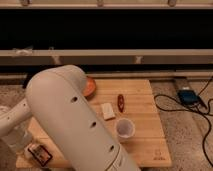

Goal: Place the eraser in the ceramic cup

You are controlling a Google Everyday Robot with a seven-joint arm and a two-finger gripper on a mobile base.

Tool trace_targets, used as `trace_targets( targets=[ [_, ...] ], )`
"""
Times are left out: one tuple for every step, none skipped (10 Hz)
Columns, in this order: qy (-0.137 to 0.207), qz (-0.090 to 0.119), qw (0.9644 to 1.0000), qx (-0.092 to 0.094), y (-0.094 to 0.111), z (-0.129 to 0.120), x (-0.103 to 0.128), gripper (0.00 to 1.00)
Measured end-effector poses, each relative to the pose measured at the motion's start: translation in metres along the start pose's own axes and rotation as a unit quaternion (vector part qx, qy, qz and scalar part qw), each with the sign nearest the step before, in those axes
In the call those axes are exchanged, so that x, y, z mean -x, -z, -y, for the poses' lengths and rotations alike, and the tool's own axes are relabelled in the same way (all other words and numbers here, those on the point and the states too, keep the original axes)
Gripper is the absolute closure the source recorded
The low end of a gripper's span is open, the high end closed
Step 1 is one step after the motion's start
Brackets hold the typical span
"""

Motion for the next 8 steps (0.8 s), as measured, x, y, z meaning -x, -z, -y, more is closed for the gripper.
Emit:
trace_targets(
  targets=[
    [-0.003,-0.003,1.0000,-0.004,-0.0022,0.0043,0.0007,0.35],
    [-0.002,-0.004,1.0000,-0.007,-0.0035,0.0047,0.0009,0.35],
    [-0.001,-0.007,0.9999,-0.012,-0.0048,0.0053,0.0005,0.40],
    [0.001,-0.008,0.9999,-0.015,-0.0055,0.0054,0.0001,0.49],
    [0.000,-0.007,0.9998,-0.016,-0.0049,0.0073,-0.0008,0.60],
    [-0.001,-0.007,0.9998,-0.016,-0.0034,0.0094,-0.0020,0.67],
    [-0.003,-0.006,0.9999,-0.014,-0.0012,0.0118,-0.0043,0.78],
    [-0.002,-0.001,1.0000,-0.007,0.0010,0.0114,-0.0070,0.90]
  ],
)
